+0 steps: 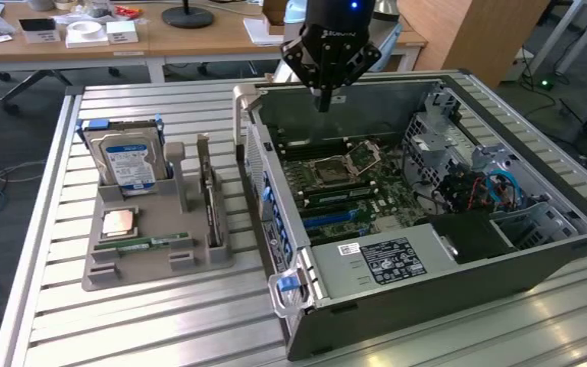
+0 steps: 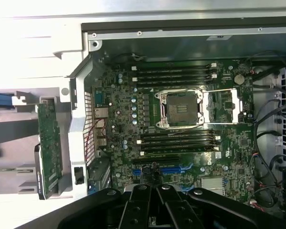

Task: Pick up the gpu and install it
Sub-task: 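Reach for the gpu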

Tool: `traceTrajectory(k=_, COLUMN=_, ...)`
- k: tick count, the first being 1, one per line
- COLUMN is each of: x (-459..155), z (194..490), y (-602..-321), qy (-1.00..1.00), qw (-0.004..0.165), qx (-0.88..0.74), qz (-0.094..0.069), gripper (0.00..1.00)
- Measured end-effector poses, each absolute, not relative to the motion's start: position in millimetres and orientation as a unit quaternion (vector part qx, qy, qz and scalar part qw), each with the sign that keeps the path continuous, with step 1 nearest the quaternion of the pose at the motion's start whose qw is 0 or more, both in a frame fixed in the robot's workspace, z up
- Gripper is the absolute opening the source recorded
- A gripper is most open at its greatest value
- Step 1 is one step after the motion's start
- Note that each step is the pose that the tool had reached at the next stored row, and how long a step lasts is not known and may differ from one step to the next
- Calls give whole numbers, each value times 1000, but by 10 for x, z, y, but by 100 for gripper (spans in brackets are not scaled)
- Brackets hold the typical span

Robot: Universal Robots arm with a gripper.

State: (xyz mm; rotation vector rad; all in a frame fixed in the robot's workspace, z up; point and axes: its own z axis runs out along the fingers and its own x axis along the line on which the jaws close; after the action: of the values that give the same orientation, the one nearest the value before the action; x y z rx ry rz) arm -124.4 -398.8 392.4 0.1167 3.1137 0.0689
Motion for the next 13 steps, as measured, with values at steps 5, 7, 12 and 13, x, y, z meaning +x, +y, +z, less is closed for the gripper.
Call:
traceTrajectory(k=5, x=-1268, z=3917, y=-3988, qy=999, qw=13, qx=37, qz=22, gripper=11)
traceTrajectory(k=7, x=-1279, z=3914, y=-3988, qy=999, qw=13, qx=37, qz=22, gripper=11)
traceTrajectory(k=12, x=-1311, z=3909, y=-3988, qy=999, qw=13, qx=37, qz=22, gripper=11)
traceTrajectory(k=13, x=-1318, z=3908, y=-3988, qy=999, qw=12, qx=37, qz=22, gripper=11)
